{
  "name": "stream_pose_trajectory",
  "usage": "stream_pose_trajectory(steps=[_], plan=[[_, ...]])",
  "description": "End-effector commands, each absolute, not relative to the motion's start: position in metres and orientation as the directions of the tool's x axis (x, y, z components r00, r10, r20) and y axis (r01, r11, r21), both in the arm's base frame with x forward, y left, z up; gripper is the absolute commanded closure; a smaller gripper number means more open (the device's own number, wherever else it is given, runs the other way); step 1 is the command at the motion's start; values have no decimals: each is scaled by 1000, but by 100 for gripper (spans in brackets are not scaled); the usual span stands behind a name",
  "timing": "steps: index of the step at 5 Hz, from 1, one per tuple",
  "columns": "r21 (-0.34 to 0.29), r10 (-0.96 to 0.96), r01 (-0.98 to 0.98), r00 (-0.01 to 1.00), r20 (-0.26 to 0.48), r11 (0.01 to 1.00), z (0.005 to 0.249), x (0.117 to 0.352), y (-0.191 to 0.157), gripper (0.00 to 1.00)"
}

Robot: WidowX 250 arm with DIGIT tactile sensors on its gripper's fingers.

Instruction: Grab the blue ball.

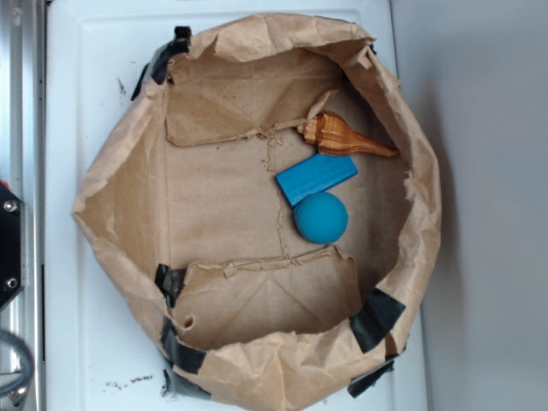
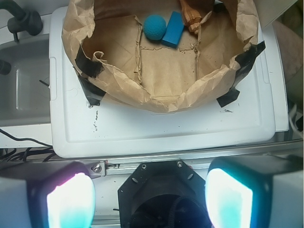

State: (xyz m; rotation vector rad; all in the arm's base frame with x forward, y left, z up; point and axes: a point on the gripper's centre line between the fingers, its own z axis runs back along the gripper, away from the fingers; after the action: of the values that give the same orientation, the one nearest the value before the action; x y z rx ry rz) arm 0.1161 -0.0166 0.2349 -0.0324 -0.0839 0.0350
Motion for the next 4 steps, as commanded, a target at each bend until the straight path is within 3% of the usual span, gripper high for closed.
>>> stream_pose_trajectory(steps=[1,3,4], plan=[[-34,36,-34,996,83,999,235,116,-17,0],[-69,-146,146,989,-4,987,197,219,49,0],[-57,-275,277,961,33,959,205,272,49,0]])
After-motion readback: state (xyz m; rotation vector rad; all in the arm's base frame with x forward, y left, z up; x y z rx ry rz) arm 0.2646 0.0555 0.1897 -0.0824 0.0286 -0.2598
